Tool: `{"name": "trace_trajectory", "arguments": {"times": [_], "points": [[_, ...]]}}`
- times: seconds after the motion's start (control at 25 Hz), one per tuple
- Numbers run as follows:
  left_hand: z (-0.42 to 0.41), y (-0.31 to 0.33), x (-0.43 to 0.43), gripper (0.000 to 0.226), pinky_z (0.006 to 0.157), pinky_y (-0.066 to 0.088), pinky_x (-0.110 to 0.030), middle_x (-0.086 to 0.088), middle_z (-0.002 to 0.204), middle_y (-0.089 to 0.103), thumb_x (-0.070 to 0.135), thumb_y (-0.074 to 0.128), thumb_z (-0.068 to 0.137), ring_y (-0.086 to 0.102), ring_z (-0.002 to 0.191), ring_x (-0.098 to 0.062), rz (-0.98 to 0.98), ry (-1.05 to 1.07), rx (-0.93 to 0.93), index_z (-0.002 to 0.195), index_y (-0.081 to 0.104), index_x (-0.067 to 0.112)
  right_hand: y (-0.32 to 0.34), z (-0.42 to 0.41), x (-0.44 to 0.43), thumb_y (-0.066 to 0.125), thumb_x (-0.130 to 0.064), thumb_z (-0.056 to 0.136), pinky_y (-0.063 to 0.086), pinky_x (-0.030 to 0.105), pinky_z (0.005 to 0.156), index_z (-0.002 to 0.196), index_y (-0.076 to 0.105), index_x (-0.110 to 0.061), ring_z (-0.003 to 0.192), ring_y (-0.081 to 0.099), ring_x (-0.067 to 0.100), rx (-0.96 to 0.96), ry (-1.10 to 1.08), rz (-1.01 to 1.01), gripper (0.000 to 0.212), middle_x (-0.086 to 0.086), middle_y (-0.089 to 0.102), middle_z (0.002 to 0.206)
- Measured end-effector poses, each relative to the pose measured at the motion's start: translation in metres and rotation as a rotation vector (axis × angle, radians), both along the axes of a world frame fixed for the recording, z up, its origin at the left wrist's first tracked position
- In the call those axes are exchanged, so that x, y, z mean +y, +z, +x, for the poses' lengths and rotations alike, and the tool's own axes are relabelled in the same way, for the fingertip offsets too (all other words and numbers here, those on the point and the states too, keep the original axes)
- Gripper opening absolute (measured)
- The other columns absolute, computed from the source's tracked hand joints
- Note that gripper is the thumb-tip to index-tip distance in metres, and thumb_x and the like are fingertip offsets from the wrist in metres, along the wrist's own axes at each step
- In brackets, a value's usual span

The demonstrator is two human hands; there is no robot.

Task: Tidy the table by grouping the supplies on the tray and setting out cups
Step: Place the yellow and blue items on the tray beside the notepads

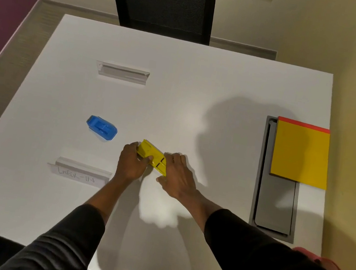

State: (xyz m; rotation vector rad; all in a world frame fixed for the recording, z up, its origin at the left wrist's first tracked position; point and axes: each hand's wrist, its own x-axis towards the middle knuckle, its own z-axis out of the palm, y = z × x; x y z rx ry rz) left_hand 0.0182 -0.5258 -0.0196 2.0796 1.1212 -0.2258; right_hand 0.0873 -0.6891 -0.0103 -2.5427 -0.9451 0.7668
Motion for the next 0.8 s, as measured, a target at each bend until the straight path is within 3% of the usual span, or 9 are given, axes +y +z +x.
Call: {"name": "trace_trajectory", "arguments": {"times": [0.16,0.28,0.44,0.56,0.68,0.8], "points": [[0.006,0.021,-0.011,0.047,0.100,0.051,-0.044,-0.020,0.126,0.061,0.023,0.082,0.089,0.061,0.119,-0.036,-0.048,0.000,-0.014,0.128,0.063,0.007,-0.011,-0.002,0.011,0.084,-0.019,0.075,0.056,0.040,0.087,0.120,0.056,-0.009,0.112,0.051,0.031,-0.055,-0.052,-0.040,0.054,0.010,0.056,0.117],[0.008,0.022,-0.015,0.051,0.100,0.049,-0.042,-0.020,0.129,0.056,0.015,0.084,0.087,0.061,0.119,-0.039,-0.045,-0.002,-0.020,0.132,0.062,0.005,-0.004,-0.003,0.004,0.076,-0.009,0.070,0.055,0.042,0.078,0.118,0.056,-0.010,0.105,0.054,0.033,-0.086,-0.068,-0.030,0.052,0.012,0.058,0.113],[0.028,0.034,-0.046,0.052,0.095,0.048,-0.033,-0.015,0.128,0.056,0.012,0.089,0.082,0.067,0.108,-0.034,-0.082,-0.039,-0.083,0.129,0.066,0.011,0.010,0.000,-0.036,0.077,-0.023,0.058,0.049,0.038,0.067,0.113,0.057,-0.013,0.087,0.058,0.030,-0.173,-0.152,-0.083,0.059,0.010,0.059,0.098],[0.046,0.049,-0.081,0.047,0.094,0.054,-0.037,-0.009,0.122,0.059,0.015,0.092,0.078,0.070,0.098,-0.028,-0.117,-0.099,-0.151,0.120,0.071,0.015,0.021,0.000,-0.068,0.078,-0.039,0.063,0.049,0.033,0.058,0.109,0.058,-0.011,0.077,0.060,0.028,-0.194,-0.258,-0.076,0.058,0.008,0.059,0.093],[0.062,0.061,-0.119,0.047,0.086,0.059,-0.033,-0.004,0.119,0.061,0.018,0.094,0.076,0.069,0.084,-0.012,-0.143,-0.230,-0.239,0.119,0.073,0.016,0.038,0.007,-0.105,0.076,-0.051,0.074,0.054,0.034,0.059,0.109,0.057,-0.013,0.080,0.063,0.026,-0.185,-0.383,-0.102,0.056,0.006,0.060,0.096],[0.073,0.069,-0.160,0.048,0.079,0.059,-0.021,0.000,0.118,0.062,0.018,0.092,0.081,0.069,0.090,-0.007,-0.197,-0.324,-0.372,0.124,0.072,0.017,0.062,0.016,-0.150,0.073,-0.050,0.079,0.056,0.036,0.068,0.116,0.055,-0.015,0.091,0.065,0.026,-0.172,-0.510,-0.157,0.054,0.006,0.060,0.105]]}}
